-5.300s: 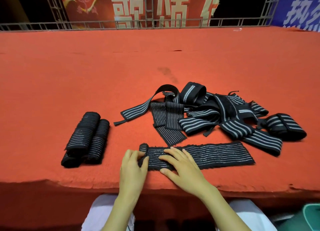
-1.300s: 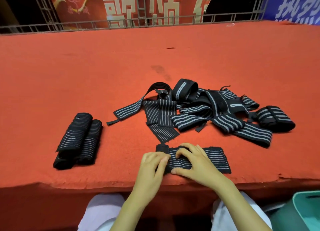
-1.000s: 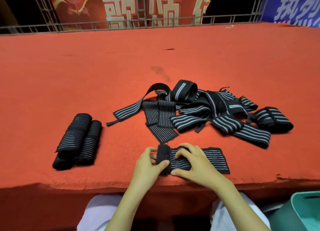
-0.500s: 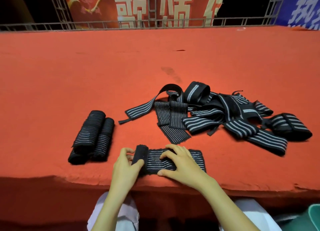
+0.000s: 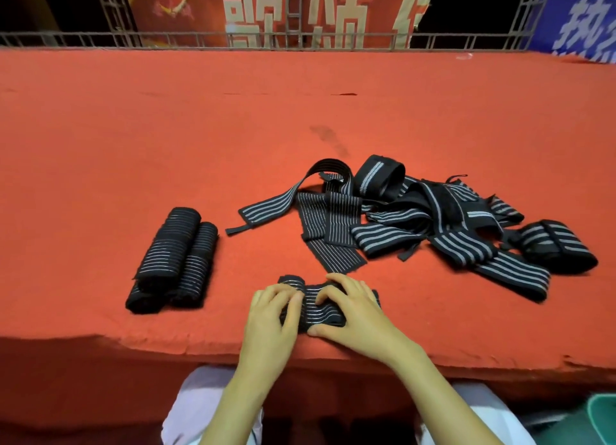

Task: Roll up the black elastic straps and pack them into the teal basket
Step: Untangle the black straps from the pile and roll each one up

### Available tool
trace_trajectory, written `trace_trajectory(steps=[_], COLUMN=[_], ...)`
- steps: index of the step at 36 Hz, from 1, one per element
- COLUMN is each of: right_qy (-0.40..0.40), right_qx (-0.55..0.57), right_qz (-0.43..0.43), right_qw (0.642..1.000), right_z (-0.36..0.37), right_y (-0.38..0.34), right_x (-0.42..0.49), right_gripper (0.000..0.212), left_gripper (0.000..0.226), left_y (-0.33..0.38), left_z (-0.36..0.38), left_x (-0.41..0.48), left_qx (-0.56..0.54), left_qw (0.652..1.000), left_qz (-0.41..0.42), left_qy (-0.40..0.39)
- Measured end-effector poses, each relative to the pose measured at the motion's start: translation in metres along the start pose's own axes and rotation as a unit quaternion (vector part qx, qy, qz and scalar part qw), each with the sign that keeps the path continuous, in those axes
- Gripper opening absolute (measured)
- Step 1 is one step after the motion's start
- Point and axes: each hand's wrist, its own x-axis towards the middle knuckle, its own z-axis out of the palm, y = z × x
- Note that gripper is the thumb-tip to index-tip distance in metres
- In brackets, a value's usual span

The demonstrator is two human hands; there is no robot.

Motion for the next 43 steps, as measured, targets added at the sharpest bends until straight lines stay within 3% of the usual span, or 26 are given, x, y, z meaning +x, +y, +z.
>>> trace_trajectory(steps=[6, 9, 15, 26, 31, 34, 37, 43], right_qy=[0.016, 0.025, 0.037, 0.031, 0.025, 0.031, 0.03, 0.055], right_qx=[0.004, 0.013, 0.024, 0.034, 0.044, 0.057, 0.065, 0.098], right_qz=[0.006, 0.005, 0.001, -0.002, 0.015, 0.02, 0.02, 0.054], right_qw=[1.0, 1.0, 0.999, 0.999, 0.999, 0.998, 0.997, 0.992], right_z=[-0.006, -0.007, -0.009, -0.01, -0.02, -0.023, -0.028, -0.035], right_y=[0.014, 0.018, 0.025, 0.029, 0.036, 0.04, 0.041, 0.044], right_x=[-0.006, -0.008, -0.011, -0.013, -0.019, -0.022, -0.025, -0.029], right_gripper=[0.059, 0.056, 0.054, 0.046, 0.04, 0.04, 0.041, 0.034], left_gripper=[0.016, 0.033, 0.041, 0.037, 0.039, 0.039, 0.024, 0.025], left_y=[-0.002, -0.007, -0.007, 0.02, 0.026, 0.03, 0.036, 0.033], left_z=[-0.011, -0.013, -0.007, 0.015, 0.024, 0.026, 0.026, 0.023], left_x=[0.005, 0.007, 0.007, 0.007, 0.008, 0.009, 0.012, 0.015], left_qx=[-0.106, -0.161, -0.142, -0.018, 0.022, 0.01, -0.043, -0.091], left_qw=[0.991, 0.978, 0.969, 0.995, 0.997, 0.994, 0.99, 0.982], left_qz=[-0.051, -0.123, -0.196, -0.097, -0.019, -0.002, -0.006, 0.016], left_qy=[-0.066, -0.051, -0.047, -0.027, -0.067, -0.11, -0.132, -0.167])
